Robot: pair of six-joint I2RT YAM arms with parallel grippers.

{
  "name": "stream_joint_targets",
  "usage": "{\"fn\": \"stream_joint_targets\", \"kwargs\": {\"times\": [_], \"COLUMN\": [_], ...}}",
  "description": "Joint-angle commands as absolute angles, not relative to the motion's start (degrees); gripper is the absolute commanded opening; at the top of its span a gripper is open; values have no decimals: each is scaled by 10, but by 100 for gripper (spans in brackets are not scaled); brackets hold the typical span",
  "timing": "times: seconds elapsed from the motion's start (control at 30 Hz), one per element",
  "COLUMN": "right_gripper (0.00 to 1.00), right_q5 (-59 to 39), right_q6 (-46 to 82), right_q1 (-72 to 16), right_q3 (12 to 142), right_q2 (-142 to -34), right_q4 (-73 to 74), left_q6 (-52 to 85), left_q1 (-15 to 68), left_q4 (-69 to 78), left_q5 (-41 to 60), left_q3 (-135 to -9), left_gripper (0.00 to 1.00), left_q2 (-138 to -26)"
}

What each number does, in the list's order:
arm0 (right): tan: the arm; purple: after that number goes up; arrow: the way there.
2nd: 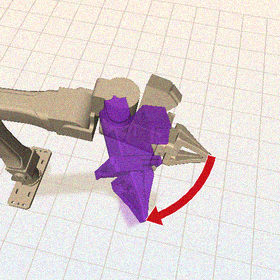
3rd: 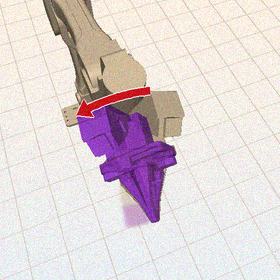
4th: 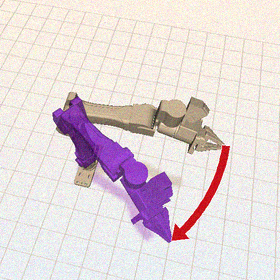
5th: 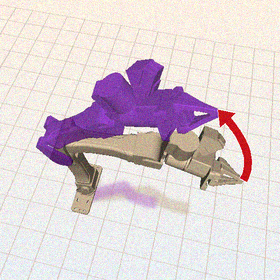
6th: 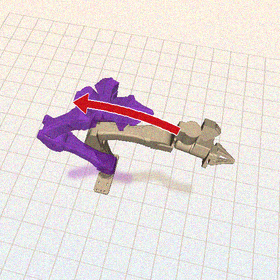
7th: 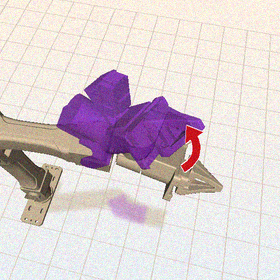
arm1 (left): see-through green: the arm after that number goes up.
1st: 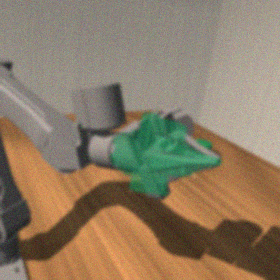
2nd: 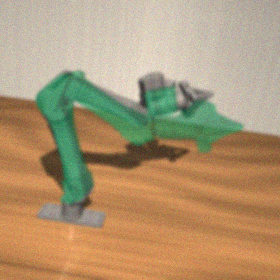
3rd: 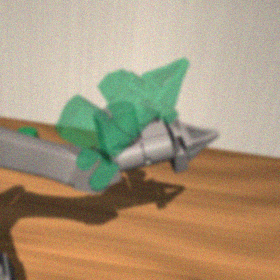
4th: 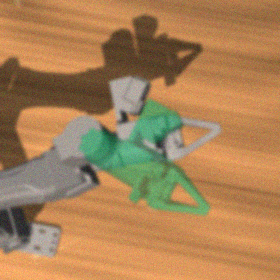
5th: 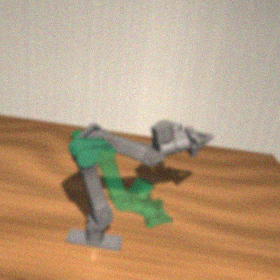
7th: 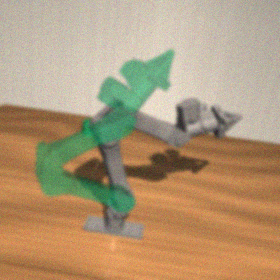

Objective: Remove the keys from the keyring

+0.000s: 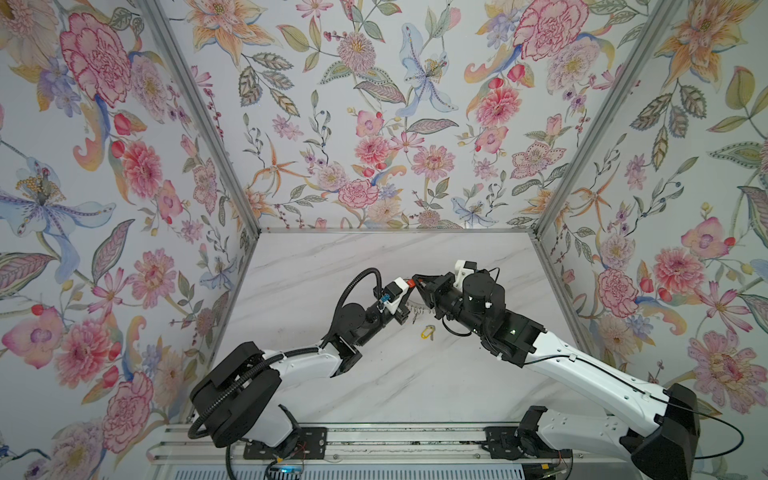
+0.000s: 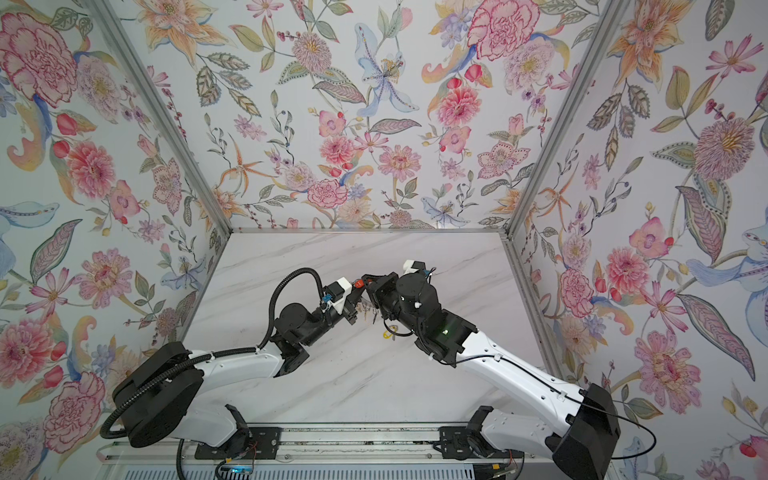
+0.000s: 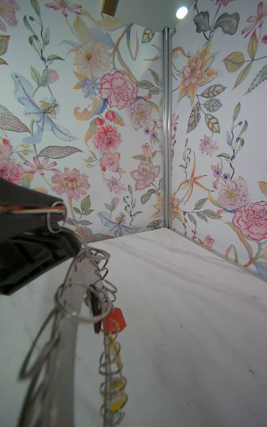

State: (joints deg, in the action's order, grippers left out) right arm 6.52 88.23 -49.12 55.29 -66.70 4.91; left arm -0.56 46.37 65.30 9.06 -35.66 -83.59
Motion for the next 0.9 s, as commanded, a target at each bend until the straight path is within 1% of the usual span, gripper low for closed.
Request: {"fn": "stream_joint_targets", "kwargs": {"times": [0.0, 0.17, 0.33, 0.37, 0.57, 0.87], "right_gripper": [0, 0, 0, 2, 5, 20], "right_q5": [76, 64, 77, 79, 73, 44], "right_q6": [907, 937, 948, 950, 945, 931], "right_q1": [-479, -478, -478, -477, -476, -480], "right_q3": [537, 508, 482, 478, 475, 475], "right_q2": [-645, -652, -641, -640, -645, -666], "right_q4": [123, 158, 179, 184, 203, 225], "left_q6": [-26, -52, -70, -85, -94, -113], "left_q1": [449, 446, 445, 445, 444, 443], "left_q4": [641, 618, 590, 584, 558, 540], "left_q5": [104, 122, 133, 135, 145, 143], "left_q3": [-353, -363, -373, -374, -387, -398], "left_gripper": [0, 0, 0, 0, 0, 0], "left_q2": [-810, -799, -789, -786, -783, -775]}}
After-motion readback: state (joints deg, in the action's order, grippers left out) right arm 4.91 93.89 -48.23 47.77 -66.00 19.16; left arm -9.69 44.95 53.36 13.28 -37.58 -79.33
